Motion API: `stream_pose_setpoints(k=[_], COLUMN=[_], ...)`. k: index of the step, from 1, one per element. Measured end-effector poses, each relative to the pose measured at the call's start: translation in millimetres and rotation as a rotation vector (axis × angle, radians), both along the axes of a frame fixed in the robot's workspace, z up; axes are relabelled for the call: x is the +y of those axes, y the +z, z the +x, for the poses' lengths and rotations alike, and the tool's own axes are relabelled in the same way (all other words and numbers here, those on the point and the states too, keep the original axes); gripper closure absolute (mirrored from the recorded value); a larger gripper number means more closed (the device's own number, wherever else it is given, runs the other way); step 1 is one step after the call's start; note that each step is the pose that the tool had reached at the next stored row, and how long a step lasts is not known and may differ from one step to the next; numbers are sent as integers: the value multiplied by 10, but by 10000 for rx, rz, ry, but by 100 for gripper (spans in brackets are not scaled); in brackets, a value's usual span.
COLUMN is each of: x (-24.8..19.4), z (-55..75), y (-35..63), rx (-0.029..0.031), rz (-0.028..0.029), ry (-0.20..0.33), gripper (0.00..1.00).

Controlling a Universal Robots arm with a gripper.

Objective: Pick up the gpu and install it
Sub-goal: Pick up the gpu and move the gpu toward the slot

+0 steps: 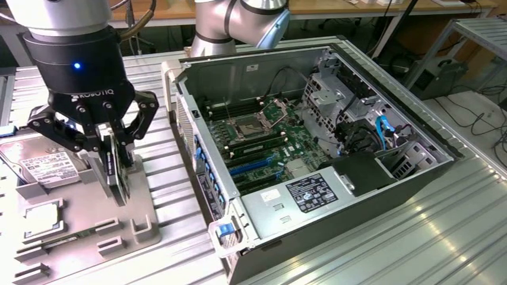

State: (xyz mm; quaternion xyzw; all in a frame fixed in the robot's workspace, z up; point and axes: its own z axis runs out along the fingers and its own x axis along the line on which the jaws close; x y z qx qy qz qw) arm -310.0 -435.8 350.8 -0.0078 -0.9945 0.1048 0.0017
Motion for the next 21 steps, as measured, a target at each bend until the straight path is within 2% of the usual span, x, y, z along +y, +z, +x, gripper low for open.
stream_pose_setpoints(k=[5, 13, 21], x=[0, 0, 0], z=[0, 0, 0], y=[35, 126, 201], rx=[0, 0, -1], rz=[-25, -138, -223], ry=[0, 1, 0], gripper=[72, 72, 72])
